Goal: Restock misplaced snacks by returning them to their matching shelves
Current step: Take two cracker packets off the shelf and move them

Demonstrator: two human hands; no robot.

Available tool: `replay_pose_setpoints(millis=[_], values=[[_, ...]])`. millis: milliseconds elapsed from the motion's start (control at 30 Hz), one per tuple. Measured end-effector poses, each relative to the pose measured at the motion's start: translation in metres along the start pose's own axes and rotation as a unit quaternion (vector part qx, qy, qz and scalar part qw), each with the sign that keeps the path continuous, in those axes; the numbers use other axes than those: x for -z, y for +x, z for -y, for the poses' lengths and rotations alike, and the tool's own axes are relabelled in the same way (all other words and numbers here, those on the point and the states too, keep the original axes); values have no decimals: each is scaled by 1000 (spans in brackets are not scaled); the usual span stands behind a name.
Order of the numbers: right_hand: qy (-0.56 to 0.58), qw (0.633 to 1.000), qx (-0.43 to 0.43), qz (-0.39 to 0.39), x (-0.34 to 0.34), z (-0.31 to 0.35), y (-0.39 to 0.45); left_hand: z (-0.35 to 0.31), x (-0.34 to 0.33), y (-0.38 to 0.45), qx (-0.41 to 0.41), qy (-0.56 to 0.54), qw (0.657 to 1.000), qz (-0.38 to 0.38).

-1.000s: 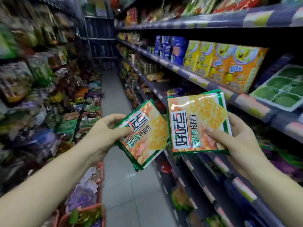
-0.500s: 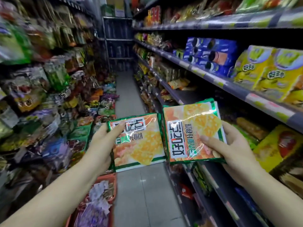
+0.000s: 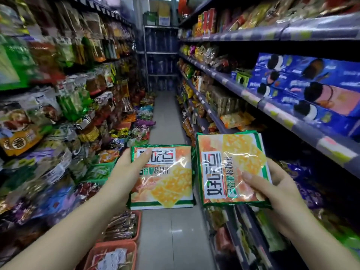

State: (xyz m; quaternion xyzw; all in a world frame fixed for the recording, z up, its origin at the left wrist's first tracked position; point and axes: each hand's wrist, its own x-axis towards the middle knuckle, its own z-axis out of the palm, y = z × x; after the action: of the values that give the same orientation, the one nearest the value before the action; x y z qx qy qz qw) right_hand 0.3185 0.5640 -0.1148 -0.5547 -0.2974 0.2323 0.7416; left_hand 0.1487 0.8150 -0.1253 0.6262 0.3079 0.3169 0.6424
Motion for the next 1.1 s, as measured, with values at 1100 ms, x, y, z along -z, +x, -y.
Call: replay_pose_setpoints(millis=[1100], values=[[-10, 975, 45, -215, -7, -97, 556, -28, -134, 662, -5, -47, 976, 214]])
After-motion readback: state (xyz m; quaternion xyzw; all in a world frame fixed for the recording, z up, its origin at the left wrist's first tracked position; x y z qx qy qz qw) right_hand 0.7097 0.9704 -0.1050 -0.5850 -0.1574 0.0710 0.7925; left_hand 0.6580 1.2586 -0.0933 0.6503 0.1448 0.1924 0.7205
